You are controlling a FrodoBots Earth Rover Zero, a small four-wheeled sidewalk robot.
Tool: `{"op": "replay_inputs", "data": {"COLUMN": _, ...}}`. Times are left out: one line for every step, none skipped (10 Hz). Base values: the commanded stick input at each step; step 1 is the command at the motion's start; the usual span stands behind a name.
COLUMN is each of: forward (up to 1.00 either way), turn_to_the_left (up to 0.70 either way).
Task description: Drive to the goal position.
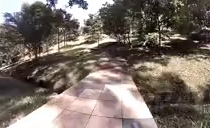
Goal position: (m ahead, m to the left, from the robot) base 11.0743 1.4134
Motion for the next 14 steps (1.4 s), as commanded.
{"op": "replay_inputs", "data": {"forward": 0.50, "turn_to_the_left": -0.01}}
{"op": "replay_inputs", "data": {"forward": 0.50, "turn_to_the_left": 0.00}}
{"op": "replay_inputs", "data": {"forward": 0.50, "turn_to_the_left": 0.00}}
{"op": "replay_inputs", "data": {"forward": 0.50, "turn_to_the_left": 0.00}}
{"op": "replay_inputs", "data": {"forward": 0.50, "turn_to_the_left": 0.00}}
{"op": "replay_inputs", "data": {"forward": 0.50, "turn_to_the_left": 0.00}}
{"op": "replay_inputs", "data": {"forward": 0.50, "turn_to_the_left": 0.00}}
{"op": "replay_inputs", "data": {"forward": 0.50, "turn_to_the_left": 0.00}}
{"op": "replay_inputs", "data": {"forward": 0.50, "turn_to_the_left": 0.00}}
{"op": "replay_inputs", "data": {"forward": 0.50, "turn_to_the_left": 0.00}}
{"op": "replay_inputs", "data": {"forward": 0.50, "turn_to_the_left": 0.00}}
{"op": "replay_inputs", "data": {"forward": 0.50, "turn_to_the_left": 0.00}}
{"op": "replay_inputs", "data": {"forward": 0.50, "turn_to_the_left": 0.00}}
{"op": "replay_inputs", "data": {"forward": 0.50, "turn_to_the_left": 0.00}}
